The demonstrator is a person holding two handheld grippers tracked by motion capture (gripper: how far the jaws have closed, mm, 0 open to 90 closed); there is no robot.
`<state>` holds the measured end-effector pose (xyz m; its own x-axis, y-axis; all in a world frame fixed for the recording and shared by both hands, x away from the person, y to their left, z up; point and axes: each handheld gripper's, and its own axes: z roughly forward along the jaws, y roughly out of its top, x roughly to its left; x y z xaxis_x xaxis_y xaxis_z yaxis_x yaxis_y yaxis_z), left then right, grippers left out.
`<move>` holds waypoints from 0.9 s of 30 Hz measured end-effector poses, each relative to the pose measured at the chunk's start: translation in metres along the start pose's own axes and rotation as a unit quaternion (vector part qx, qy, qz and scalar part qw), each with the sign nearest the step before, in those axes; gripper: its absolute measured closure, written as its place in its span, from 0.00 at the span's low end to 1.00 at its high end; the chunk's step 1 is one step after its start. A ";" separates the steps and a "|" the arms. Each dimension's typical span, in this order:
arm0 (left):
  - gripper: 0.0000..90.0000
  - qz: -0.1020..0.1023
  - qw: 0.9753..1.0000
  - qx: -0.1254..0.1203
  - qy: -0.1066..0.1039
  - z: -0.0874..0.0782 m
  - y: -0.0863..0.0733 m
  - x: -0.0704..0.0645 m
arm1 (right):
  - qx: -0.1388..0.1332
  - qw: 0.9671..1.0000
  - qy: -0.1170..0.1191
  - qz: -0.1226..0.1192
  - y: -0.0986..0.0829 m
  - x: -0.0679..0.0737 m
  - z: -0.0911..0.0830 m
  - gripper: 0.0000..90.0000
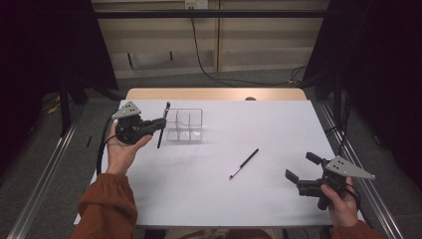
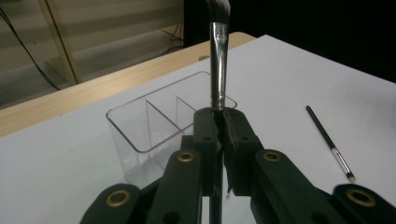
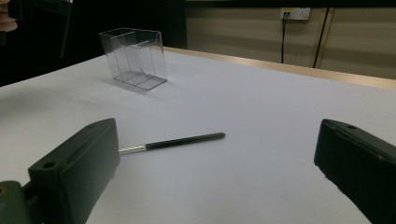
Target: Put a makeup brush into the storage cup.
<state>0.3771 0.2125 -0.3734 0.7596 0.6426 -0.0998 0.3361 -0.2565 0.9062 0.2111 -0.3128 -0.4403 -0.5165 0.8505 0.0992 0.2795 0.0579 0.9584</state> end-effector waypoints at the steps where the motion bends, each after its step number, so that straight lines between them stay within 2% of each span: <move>1: 0.94 -0.001 1.000 -0.003 0.000 0.000 0.000 0.000 | 0.000 1.000 0.000 0.000 0.000 0.000 0.000 0.00; 9: 0.94 0.007 1.000 -0.017 0.000 0.000 0.004 -0.002 | -0.001 1.000 -0.001 0.000 0.000 0.000 0.000 0.00; 27: 0.94 0.011 0.999 -0.049 0.010 0.008 0.031 -0.005 | -0.001 1.000 0.001 -0.001 0.000 0.000 0.000 0.00</move>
<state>0.3885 0.1959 -0.3481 0.7544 0.6525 -0.0715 0.2619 -0.1992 0.9443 0.2108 -0.3132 -0.4402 -0.5179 0.8498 0.0978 0.2773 0.0586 0.9590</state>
